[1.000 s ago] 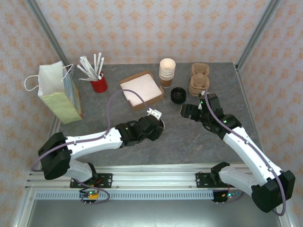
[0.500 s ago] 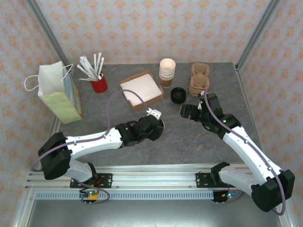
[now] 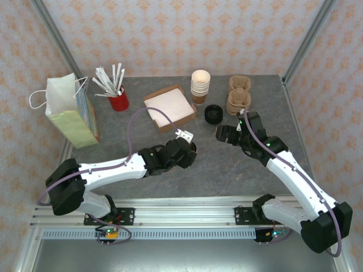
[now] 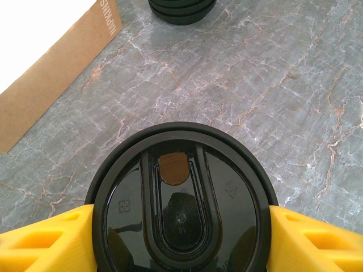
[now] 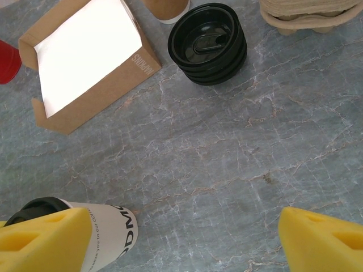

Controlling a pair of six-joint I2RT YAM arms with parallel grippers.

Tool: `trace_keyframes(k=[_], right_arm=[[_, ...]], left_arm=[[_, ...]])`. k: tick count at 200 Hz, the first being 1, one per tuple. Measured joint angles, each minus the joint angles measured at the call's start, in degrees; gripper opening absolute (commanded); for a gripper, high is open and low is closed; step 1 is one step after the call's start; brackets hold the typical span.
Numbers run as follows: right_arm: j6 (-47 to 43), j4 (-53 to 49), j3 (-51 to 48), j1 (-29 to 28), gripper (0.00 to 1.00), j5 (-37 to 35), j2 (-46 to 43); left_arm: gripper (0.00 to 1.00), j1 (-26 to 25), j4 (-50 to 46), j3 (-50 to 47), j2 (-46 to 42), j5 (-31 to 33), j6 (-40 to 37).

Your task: Pack the takeout coffee

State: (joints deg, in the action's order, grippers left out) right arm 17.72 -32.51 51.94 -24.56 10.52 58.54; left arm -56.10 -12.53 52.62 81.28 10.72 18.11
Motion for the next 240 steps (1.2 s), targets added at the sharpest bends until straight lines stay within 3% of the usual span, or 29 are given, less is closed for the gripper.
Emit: trace_keyframes(k=[76, 141, 240], right_arm=[[-0.70, -0.31, 0.00, 0.00, 0.86, 4.70, 1.46], [-1.75, -6.71, 0.02, 0.00, 0.86, 12.46, 2.95], [-2.14, -8.07, 0.00, 0.00, 0.85, 13.55, 4.11]], left_arm=[[0.68, 0.00, 0.85, -0.72, 0.00, -0.66, 0.28], [0.69, 0.00, 1.49, -1.03, 0.00, -1.14, 1.53], [0.69, -0.02, 1.88, -1.03, 0.52, -1.29, 1.51]])
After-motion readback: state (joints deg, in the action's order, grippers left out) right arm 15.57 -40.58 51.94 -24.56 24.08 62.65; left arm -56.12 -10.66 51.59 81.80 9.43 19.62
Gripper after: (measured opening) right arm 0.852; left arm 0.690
